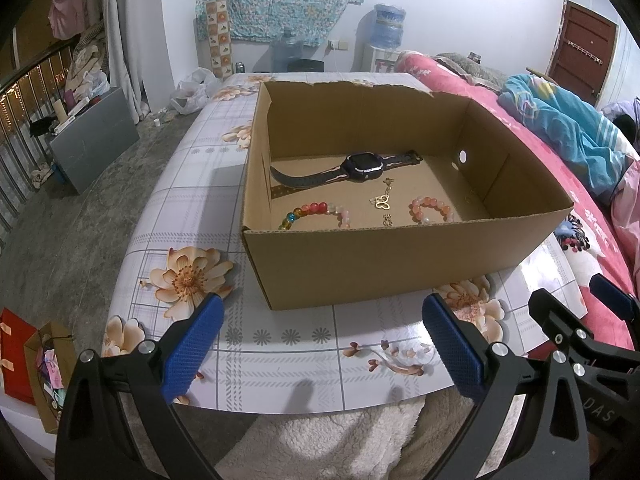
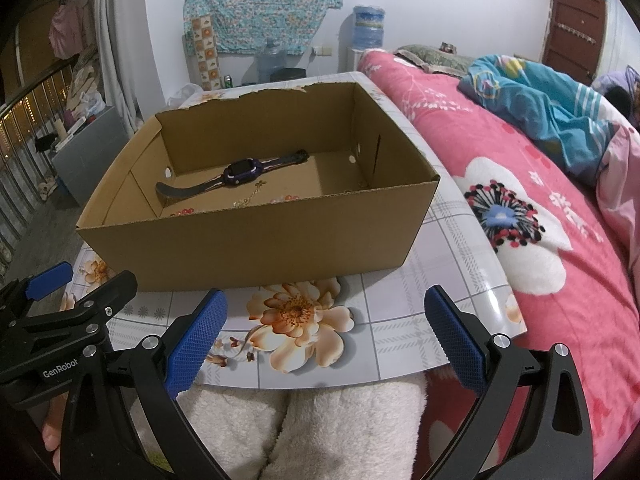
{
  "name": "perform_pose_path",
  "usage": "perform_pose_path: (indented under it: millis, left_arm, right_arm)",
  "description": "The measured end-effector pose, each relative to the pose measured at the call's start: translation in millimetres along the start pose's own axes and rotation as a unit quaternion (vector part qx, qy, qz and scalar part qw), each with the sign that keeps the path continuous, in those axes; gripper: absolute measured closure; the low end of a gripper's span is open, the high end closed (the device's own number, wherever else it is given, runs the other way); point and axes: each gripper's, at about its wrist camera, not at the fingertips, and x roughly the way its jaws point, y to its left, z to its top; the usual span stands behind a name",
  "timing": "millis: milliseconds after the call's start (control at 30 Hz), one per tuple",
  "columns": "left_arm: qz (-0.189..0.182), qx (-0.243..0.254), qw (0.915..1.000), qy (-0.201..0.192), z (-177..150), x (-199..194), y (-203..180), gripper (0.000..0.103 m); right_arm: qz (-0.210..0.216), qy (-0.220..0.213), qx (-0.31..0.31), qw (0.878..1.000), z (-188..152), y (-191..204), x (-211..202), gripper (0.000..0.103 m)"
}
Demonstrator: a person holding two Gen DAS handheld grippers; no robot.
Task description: Organize jewelry
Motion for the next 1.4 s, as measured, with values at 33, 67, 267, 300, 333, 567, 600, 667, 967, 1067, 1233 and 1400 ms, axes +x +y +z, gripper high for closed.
perform_pose_path:
  millis: [33, 67, 267, 300, 333, 567, 600, 667, 967, 1067, 1233, 1400]
  left_arm:
    - [0.000, 0.000, 1.0000, 0.000, -0.3, -0.2, -0.1, 0.006]
    - [0.000, -0.001, 1.0000, 0.000, -0.3, -0.3, -0.1, 0.006]
    - [0.000, 0.000, 1.0000, 0.000, 0.1, -0.1, 0.0, 0.006]
    - [0.000, 0.000, 1.0000, 0.000, 0.2, 0.0, 0.2, 0.006]
    - [0.000, 0.000, 1.0000, 0.000, 0.3, 0.0, 0.2, 0.006]
    - [0.000, 0.001, 1.0000, 0.000, -0.6, -0.5, 0.2, 0.006]
    - [-0.001, 0.001, 1.0000, 0.000, -0.7, -0.6, 0.2, 0.006]
    - [-0.001, 0.001, 1.0000, 0.001, -0.7, -0.4, 0.1, 0.006]
    - [-0.009, 0.002, 1.0000, 0.002, -4.1, -1.2, 0.7, 0.006]
    - [-0.007, 0.005, 1.0000, -0.004, -5.1, -4.0, 0.0, 0.006]
    - [-0.007, 0.005, 1.0000, -0.004, -3.5, -4.7, -2.0, 0.006]
    - [-0.007, 0.005, 1.0000, -0.003, -2.8, -4.3, -2.2, 0.006]
  right_arm:
    - [0.000, 0.000, 0.000, 1.000, 0.1, -0.2, -0.2, 0.008]
    - [0.000, 0.000, 0.000, 1.000, 0.2, -0.3, -0.2, 0.008]
    - [0.000, 0.000, 0.000, 1.000, 0.4, -0.5, -0.6, 0.008]
    - [0.000, 0.000, 0.000, 1.000, 0.4, -0.5, -0.6, 0.008]
    - [0.000, 0.000, 0.000, 1.000, 0.4, -0.6, -0.7, 0.008]
    - [0.000, 0.001, 0.000, 1.000, 0.3, -0.6, -0.5, 0.008]
    - [0.000, 0.001, 0.001, 1.000, 0.4, -0.8, -0.4, 0.008]
    - [0.001, 0.002, 0.001, 1.000, -0.9, -0.6, 1.0, 0.008]
    - [0.002, 0.002, 0.001, 1.000, -0.7, -1.6, 1.7, 0.008]
    - [0.001, 0.002, 0.001, 1.000, -0.5, -1.8, 1.7, 0.008]
    - [0.002, 0.002, 0.001, 1.000, -0.9, -3.0, 2.5, 0.008]
    - [0.002, 0.002, 0.001, 1.000, -0.8, -3.2, 2.6, 0.008]
